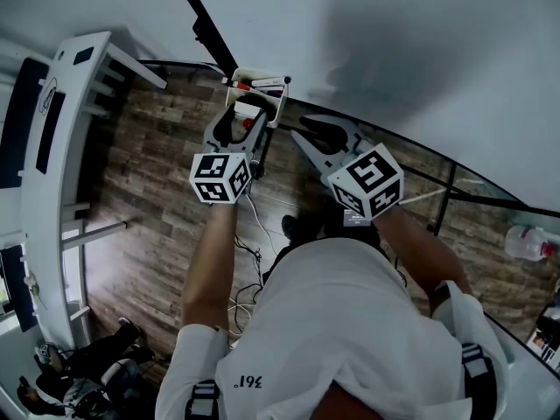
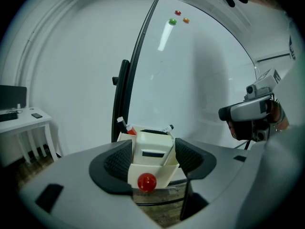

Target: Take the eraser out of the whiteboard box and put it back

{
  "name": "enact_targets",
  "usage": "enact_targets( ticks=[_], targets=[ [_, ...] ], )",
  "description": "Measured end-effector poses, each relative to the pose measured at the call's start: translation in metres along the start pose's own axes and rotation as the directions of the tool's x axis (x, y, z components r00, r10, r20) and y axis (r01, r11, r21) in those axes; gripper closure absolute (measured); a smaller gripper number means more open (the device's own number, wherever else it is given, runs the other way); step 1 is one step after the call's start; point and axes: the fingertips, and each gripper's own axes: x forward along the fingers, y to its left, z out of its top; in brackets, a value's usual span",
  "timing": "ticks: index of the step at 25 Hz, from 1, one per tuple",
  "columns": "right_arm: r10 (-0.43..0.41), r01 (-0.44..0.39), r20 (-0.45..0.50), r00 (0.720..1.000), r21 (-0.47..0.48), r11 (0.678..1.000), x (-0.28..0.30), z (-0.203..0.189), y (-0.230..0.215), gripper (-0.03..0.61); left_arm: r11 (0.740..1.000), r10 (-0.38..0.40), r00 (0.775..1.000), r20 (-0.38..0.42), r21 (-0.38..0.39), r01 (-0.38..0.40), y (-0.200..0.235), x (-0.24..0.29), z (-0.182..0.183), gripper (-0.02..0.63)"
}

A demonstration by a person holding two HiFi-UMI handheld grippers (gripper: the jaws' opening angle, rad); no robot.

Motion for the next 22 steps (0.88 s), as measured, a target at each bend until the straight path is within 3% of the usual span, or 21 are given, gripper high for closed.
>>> enact_targets(
  ticks=[22],
  targets=[
    [-0.034,0.034,0.032,0.999,-0.012,0.999,-0.039,0.007,-0.010,0.480,0.999,-0.053,0.978,0.201,0.011,0.052,-0.036,-0.060,0.080,0.339]
  ],
)
